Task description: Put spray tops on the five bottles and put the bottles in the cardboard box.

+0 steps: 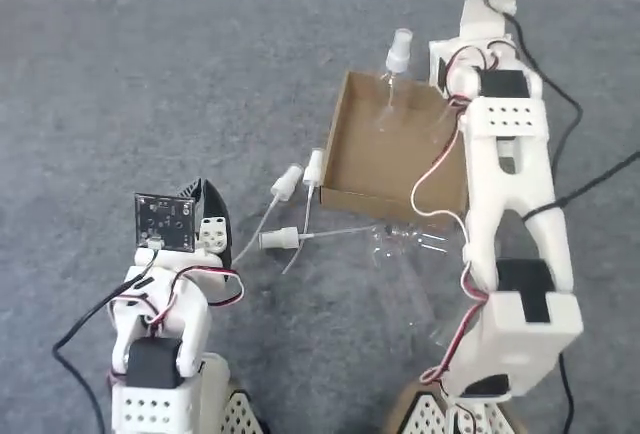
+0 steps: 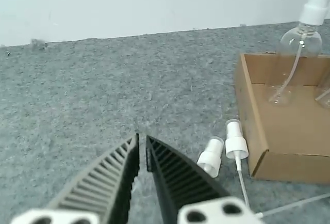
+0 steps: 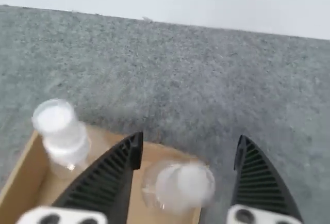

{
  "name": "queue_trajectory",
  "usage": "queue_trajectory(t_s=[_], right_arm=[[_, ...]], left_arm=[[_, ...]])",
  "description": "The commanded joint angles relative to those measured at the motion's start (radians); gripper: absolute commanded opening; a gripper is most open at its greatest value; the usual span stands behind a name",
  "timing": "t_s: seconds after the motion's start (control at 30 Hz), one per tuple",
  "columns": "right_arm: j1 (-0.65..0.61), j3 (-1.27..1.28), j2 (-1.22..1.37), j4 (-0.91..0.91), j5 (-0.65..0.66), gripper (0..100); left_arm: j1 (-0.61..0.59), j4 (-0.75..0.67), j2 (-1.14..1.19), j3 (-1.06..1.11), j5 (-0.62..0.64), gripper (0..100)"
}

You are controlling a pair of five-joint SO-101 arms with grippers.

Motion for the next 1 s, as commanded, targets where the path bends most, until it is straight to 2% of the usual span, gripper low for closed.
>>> queue_trajectory(t_s=[0.0,0.57,0.73,0.83,0.97], right_arm=[[-0.027,-0.072,-0.179,0.159,-0.009,22.9],[-0.024,-0.072,-0.456,0.731,-0.003,23.0],[-0.018,-0.072,-0.513,0.951,0.0,23.0],[-0.018,-0.029,-0.556,1.006,0.069,22.7],[-0.027,0.186,-0.659,0.99,0.172,22.7]], left_arm=[[-0.003,-0.021,-0.017,-0.008,-0.006,1],[-0.003,-0.026,-0.017,0.005,-0.006,1],[-0.006,-0.028,-0.017,0.005,-0.006,1],[-0.006,-0.028,-0.017,0.005,-0.006,1],[-0.006,-0.028,-0.017,0.005,-0.006,1]])
